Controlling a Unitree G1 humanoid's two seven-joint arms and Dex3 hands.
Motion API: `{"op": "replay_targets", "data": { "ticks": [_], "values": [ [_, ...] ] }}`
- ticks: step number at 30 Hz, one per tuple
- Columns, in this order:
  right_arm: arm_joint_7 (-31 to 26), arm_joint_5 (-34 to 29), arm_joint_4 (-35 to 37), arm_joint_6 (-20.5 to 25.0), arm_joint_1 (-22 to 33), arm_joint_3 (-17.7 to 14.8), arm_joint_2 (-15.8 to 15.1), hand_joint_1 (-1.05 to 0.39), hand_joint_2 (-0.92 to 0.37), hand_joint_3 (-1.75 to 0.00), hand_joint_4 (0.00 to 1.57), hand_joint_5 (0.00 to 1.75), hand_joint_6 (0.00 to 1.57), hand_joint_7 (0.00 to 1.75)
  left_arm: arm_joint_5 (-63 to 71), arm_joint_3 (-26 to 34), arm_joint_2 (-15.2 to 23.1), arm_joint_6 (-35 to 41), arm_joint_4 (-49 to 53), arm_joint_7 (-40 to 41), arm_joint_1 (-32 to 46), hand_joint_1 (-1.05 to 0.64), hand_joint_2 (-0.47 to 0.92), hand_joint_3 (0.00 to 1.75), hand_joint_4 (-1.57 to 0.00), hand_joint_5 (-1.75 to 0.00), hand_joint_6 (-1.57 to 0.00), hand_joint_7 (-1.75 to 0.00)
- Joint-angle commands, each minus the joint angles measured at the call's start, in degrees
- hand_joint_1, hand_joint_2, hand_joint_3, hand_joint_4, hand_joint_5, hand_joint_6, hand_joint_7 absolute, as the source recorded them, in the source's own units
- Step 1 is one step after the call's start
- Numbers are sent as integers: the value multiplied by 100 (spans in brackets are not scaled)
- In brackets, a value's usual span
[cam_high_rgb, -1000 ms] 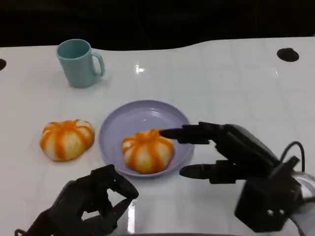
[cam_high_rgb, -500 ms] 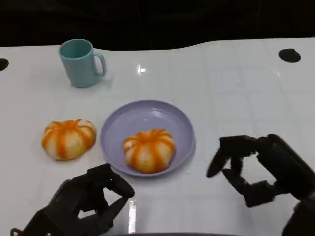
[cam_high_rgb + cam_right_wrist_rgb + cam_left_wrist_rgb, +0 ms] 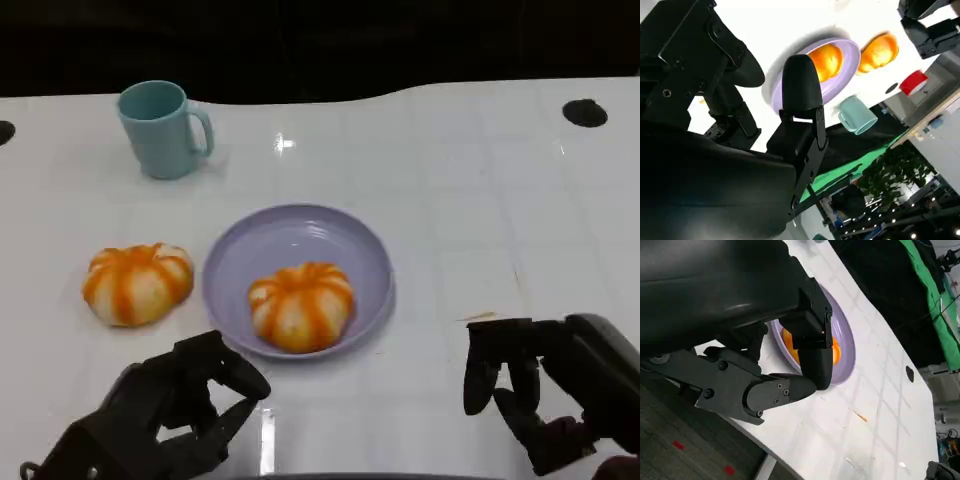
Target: Grasp the bread from the table and place it into the plate.
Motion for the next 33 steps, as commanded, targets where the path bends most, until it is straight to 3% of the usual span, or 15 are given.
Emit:
{"op": "replay_targets", "data": {
  "ticks": [1, 8, 33],
  "values": [
    [-212, -86, 240, -70, 14, -64, -46, 9, -14, -160, 95, 175, 84, 145, -90, 74, 87, -57, 3, -55, 35, -32, 83, 62, -73, -175, -63, -128],
    [-396, -493, 541, -233, -74, 15, -180, 6, -14, -148, 97, 175, 92, 127, -83, 92, 133, -113, 74, -55, 9, -32, 84, 61, -73, -175, -63, -127],
    [-156, -640, 261, 147, -99, 92, -192, 7, -15, -145, 98, 175, 93, 132, -89, 91, 142, -175, 92, -31, 34, -29, 83, 61, -71, -175, -64, -126]
  ]
}}
